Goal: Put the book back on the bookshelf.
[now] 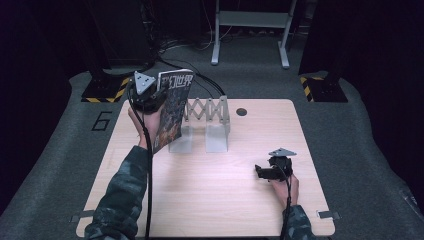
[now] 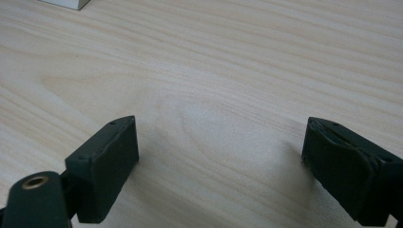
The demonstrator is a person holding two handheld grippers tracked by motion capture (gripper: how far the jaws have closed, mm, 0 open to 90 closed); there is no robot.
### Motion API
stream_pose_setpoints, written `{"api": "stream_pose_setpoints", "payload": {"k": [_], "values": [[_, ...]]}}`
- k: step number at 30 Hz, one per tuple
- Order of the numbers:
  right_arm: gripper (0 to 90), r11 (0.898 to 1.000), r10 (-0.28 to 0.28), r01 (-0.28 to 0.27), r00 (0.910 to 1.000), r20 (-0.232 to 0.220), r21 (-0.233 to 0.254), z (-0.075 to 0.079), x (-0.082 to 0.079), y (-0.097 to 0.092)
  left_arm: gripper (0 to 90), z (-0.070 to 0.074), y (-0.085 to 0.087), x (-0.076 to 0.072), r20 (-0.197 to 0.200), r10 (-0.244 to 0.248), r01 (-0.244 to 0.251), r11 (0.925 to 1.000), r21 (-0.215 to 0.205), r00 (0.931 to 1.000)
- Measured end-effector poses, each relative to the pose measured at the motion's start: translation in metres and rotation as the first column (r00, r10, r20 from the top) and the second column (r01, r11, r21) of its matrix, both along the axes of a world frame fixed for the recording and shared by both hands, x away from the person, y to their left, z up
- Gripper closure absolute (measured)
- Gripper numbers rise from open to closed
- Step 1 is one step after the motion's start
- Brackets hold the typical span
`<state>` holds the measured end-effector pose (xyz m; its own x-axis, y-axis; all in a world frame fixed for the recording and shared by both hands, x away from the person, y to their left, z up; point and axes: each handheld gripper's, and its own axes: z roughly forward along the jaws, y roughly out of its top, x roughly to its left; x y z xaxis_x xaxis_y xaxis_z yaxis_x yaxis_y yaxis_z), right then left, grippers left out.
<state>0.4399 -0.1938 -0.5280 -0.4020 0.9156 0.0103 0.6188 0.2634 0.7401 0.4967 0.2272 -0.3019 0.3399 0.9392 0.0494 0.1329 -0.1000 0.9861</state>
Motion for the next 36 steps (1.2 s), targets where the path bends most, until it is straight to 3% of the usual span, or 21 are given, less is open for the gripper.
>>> {"api": "stream_pose_setpoints", "payload": {"k": [7, 17, 23, 36], "values": [[11.5, 1.0, 0.001, -0.001, 1.0, 0.001, 0.0, 0.0, 0.0, 0.0, 82.0, -0.01, 0.0, -0.001, 0.016, 0.0, 0.0, 1.0, 0.0, 0.9999], [11.7, 1.0, 0.0, 0.0, 1.0, 0.003, 0.001, 0.0, -0.001, 0.0, 81.9, -0.026, 0.003, -0.004, -0.045, -0.017, 0.018, 0.9998, 0.014, 0.9989], [11.8, 1.0, -0.007, 0.007, 1.0, 0.005, 0.001, 0.0, -0.001, 0.001, 81.7, -0.025, 0.008, -0.014, -0.055, -0.026, 0.028, 0.9992, 0.029, 0.9981], [11.8, 1.0, 0.008, -0.008, 1.0, 0.002, -0.007, 0.0, -0.001, -0.001, 81.2, -0.02, 0.02, -0.037, -0.128, -0.044, 0.05, 0.9976, 0.047, 0.9909]]}}
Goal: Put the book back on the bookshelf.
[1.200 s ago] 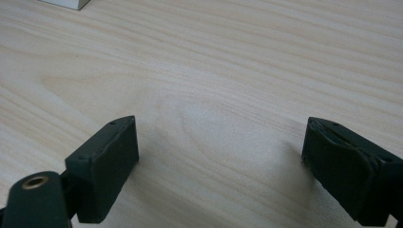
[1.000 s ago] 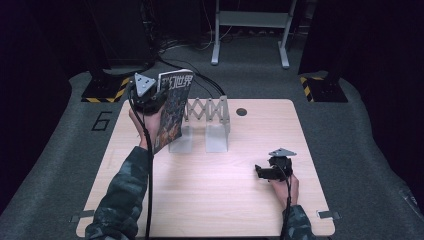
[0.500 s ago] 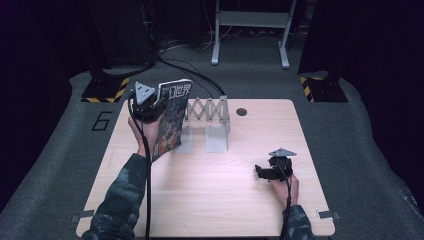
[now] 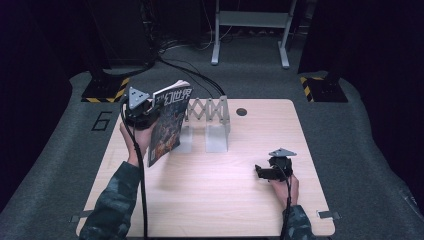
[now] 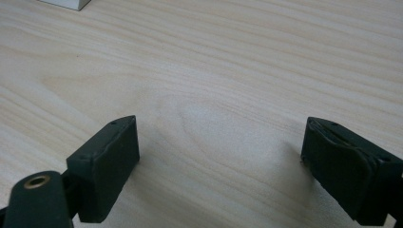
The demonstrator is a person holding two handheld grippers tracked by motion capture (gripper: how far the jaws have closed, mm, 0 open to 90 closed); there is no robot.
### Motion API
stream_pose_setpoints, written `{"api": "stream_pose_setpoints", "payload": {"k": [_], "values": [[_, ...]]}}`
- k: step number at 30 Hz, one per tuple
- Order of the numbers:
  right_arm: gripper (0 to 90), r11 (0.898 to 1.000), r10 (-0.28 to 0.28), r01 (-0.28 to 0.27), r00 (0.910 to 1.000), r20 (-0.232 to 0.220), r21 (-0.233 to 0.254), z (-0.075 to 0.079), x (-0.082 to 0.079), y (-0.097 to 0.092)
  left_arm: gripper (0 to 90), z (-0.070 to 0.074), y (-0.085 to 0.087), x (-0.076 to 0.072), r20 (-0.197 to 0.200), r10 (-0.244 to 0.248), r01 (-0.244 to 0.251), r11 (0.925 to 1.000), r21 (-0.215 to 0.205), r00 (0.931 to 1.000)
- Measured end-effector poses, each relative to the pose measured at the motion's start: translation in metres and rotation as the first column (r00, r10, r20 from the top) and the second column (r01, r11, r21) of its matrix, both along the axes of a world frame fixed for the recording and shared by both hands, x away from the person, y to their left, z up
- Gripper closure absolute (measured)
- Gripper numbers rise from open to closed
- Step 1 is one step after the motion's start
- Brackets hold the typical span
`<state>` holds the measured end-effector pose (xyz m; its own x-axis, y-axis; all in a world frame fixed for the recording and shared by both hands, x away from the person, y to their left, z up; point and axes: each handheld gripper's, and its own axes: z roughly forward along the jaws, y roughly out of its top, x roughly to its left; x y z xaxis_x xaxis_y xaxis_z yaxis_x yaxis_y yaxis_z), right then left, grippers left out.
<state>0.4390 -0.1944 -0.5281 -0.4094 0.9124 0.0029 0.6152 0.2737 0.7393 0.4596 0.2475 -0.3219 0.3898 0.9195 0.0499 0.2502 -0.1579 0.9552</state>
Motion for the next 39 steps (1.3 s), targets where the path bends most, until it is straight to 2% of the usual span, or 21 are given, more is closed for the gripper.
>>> {"api": "stream_pose_setpoints", "payload": {"k": [7, 15, 21, 30, 36, 39], "values": [[11.9, 1.0, 0.0, 0.0, 1.0, 0.001, -0.001, 0.0, 0.0, 0.0, 81.2, -0.005, 0.01, -0.019, -0.001, -0.009, 0.009, 1.0, -0.002, 1.0], [11.9, 1.0, 0.001, -0.001, 1.0, 0.0, -0.001, 0.0, 0.0, 0.0, 80.9, -0.009, 0.02, -0.032, -0.008, -0.012, 0.012, 0.9999, -0.001, 0.9999], [11.9, 1.0, 0.001, -0.001, 1.0, 0.001, -0.001, 0.0, 0.0, 0.0, 80.9, -0.014, 0.024, -0.047, -0.013, -0.029, 0.029, 0.9993, 0.023, 0.9995], [11.9, 1.0, 0.001, -0.001, 1.0, 0.001, -0.001, 0.0, 0.0, 0.0, 80.4, -0.027, 0.039, -0.069, -0.02, -0.007, 0.007, 0.9999, 0.011, 0.9998], [12.0, 1.0, 0.001, -0.001, 1.0, 0.0, -0.001, 0.0, 0.0, 0.0, 79.7, -0.039, 0.05, -0.081, -0.048, 0.011, -0.01, 0.9999, 0.001, 0.9988], [12.0, 1.0, 0.001, -0.001, 1.0, 0.0, 0.0, 0.0, 0.0, 0.0, 78.6, -0.04, 0.053, -0.083, -0.054, 0.012, -0.012, 0.9999, 0.005, 0.9985]]}}
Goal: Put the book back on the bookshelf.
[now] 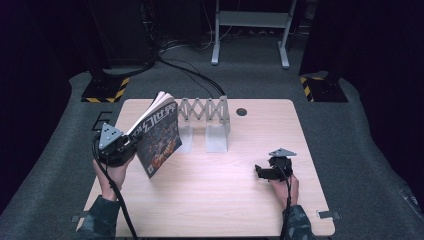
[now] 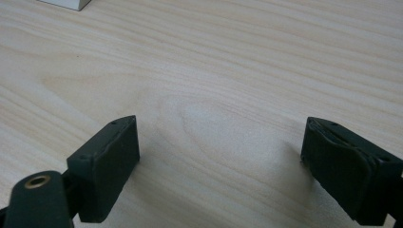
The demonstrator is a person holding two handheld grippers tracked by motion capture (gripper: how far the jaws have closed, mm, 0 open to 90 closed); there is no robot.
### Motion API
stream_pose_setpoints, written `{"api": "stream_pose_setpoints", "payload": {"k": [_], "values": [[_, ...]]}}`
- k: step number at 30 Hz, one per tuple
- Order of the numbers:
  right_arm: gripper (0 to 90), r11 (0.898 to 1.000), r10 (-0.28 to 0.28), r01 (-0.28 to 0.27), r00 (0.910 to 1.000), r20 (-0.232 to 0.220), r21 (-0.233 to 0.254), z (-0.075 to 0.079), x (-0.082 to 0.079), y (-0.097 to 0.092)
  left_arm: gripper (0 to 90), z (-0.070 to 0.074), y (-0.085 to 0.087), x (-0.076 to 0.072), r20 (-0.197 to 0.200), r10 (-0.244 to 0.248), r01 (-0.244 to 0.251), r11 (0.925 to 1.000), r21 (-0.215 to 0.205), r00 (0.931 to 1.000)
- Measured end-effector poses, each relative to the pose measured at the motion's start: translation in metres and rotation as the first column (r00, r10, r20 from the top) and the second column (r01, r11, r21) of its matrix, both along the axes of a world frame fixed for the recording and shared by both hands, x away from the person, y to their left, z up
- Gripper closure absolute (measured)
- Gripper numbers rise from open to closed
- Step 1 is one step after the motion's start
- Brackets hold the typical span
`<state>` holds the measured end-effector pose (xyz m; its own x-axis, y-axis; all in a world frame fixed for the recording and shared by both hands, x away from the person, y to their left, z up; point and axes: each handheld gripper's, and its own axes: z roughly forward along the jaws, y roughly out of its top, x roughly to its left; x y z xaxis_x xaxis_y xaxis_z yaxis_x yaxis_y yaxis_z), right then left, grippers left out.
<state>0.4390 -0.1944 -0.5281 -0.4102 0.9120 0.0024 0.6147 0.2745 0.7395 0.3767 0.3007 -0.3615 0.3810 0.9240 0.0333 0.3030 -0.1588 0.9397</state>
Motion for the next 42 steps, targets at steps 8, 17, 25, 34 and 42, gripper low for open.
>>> {"api": "stream_pose_setpoints", "payload": {"k": [8, 17, 25, 34, 42], "values": [[12.0, 1.0, 0.0, 0.0, 1.0, 0.0, 0.0, 0.0, 0.0, 0.0, 59.2, 0.008, -0.007, 0.008, -0.02, -0.009, 0.01, 0.999, 0.043, 0.9998], [12.0, 1.0, 0.001, -0.001, 1.0, 0.001, 0.0, 0.0, 0.0, 0.0, 53.3, 0.027, -0.006, 0.023, -0.037, -0.03, 0.032, 0.9972, 0.068, 0.9989], [12.0, 1.0, 0.001, -0.001, 1.0, 0.001, 0.0, 0.0, 0.0, 0.0, 55.9, 0.038, -0.015, 0.038, -0.095, -0.079, 0.091, 0.9871, 0.131, 0.9924], [12.1, 1.0, 0.002, -0.002, 1.0, 0.001, 0.0, 0.0, 0.0, 0.0, 61.8, 0.047, -0.018, 0.046, -0.097, -0.086, 0.1, 0.9837, 0.149, 0.9916], [12.1, 1.0, 0.002, -0.002, 1.0, 0.001, 0.0, 0.0, 0.0, 0.0, 73.3, 0.049, -0.023, 0.05, -0.103, -0.098, 0.113, 0.9805, 0.161, 0.9899]]}}
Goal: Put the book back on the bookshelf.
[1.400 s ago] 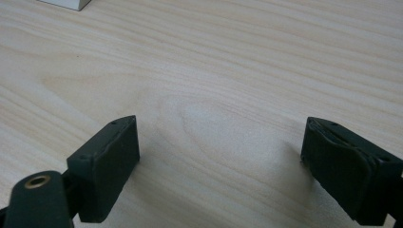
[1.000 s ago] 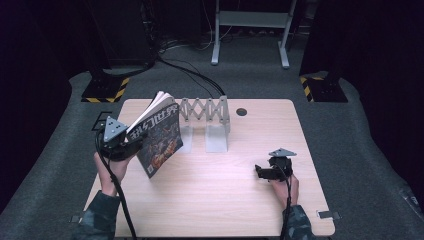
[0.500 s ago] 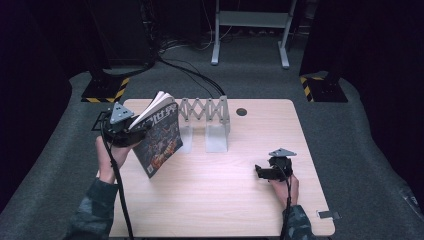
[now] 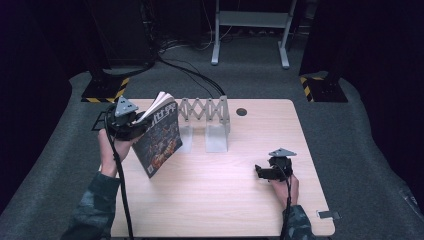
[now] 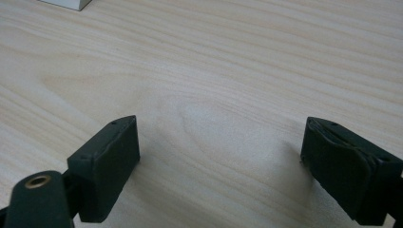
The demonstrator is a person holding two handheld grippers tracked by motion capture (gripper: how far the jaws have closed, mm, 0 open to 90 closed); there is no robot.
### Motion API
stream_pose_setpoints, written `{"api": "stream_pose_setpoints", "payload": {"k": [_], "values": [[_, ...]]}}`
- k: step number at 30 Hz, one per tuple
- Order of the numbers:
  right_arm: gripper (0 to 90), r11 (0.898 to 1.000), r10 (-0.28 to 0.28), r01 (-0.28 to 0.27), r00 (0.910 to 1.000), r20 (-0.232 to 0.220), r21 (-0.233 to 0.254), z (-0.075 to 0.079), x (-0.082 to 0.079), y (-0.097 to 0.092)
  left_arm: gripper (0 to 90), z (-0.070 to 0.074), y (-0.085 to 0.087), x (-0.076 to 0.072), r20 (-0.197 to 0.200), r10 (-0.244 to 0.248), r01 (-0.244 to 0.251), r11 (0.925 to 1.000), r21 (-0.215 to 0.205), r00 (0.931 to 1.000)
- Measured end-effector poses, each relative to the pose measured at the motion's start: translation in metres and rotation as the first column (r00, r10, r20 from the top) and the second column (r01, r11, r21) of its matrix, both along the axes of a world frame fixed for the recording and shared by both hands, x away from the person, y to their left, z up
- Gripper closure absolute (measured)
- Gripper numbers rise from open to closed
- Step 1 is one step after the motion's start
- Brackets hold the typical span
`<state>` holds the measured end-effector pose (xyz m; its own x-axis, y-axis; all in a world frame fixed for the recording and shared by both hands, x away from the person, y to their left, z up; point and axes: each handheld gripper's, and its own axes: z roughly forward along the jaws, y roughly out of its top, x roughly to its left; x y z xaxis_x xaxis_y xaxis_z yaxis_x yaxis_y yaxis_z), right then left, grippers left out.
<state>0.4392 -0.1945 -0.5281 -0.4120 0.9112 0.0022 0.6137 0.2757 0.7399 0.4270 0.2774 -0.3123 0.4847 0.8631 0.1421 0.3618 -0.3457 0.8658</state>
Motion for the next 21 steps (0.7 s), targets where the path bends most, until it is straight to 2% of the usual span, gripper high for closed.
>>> {"api": "stream_pose_setpoints", "payload": {"k": [6, 14, 21], "values": [[12.1, 1.0, 0.001, -0.001, 1.0, 0.0, -0.001, 0.0, 0.0, 0.0, 81.9, 0.0, -0.002, -0.001, 0.001, -0.009, 0.009, 0.9995, -0.031, 1.0], [12.1, 1.0, 0.001, -0.001, 1.0, 0.0, 0.0, 0.0, 0.0, 0.0, 82.5, 0.001, -0.01, -0.001, 0.017, -0.009, 0.01, 0.9992, -0.039, 0.9998], [12.1, 1.0, 0.001, -0.001, 1.0, 0.0, 0.0, 0.0, 0.0, 0.0, 82.5, 0.009, -0.015, 0.001, 0.043, -0.006, 0.008, 0.999, -0.044, 0.9991]]}}
